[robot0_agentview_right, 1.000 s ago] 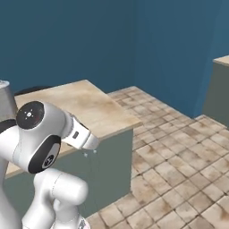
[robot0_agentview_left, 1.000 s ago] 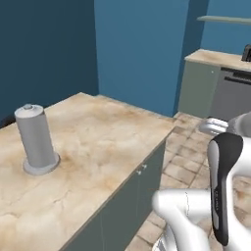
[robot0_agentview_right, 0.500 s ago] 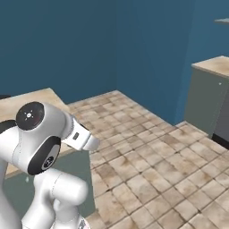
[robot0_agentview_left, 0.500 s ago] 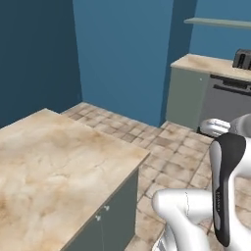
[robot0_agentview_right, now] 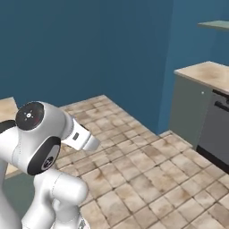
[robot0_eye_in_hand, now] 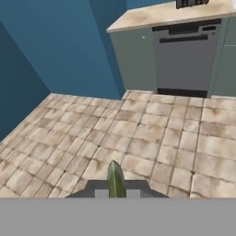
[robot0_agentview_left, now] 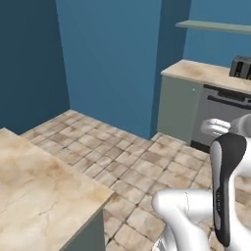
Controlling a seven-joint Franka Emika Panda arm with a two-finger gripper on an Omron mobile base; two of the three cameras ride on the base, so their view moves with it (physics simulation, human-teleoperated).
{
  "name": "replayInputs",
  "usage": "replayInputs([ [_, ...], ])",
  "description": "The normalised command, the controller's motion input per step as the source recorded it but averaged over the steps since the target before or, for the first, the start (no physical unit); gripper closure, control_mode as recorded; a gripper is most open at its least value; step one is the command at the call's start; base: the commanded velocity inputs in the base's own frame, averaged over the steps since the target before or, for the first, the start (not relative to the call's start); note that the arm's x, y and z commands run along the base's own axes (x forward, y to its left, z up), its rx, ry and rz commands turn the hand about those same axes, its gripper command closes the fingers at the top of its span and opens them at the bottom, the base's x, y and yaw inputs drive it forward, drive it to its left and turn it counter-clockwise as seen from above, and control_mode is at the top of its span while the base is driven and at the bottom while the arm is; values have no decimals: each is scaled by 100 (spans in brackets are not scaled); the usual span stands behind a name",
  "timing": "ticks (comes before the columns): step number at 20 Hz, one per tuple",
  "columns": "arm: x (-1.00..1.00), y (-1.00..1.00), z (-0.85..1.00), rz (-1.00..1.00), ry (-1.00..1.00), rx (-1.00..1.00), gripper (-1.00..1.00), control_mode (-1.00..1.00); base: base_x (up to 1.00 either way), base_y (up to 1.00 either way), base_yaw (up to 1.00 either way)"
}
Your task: Take the lemon wedge from the fridge and place it on the plate with fish on the dining counter.
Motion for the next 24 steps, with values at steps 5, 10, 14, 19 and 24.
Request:
replayInputs([
  [5, 0, 0, 0, 0, 0, 0, 100, 100, 100, -63, 29],
  [10, 0, 0, 0, 0, 0, 0, 100, 100, 100, -30, 43],
  [14, 0, 0, 0, 0, 0, 0, 100, 100, 100, -4, 52],
  [19, 0, 0, 0, 0, 0, 0, 100, 100, 100, 0, 55],
  [24, 0, 0, 0, 0, 0, 0, 100, 100, 100, 0, 59],
])
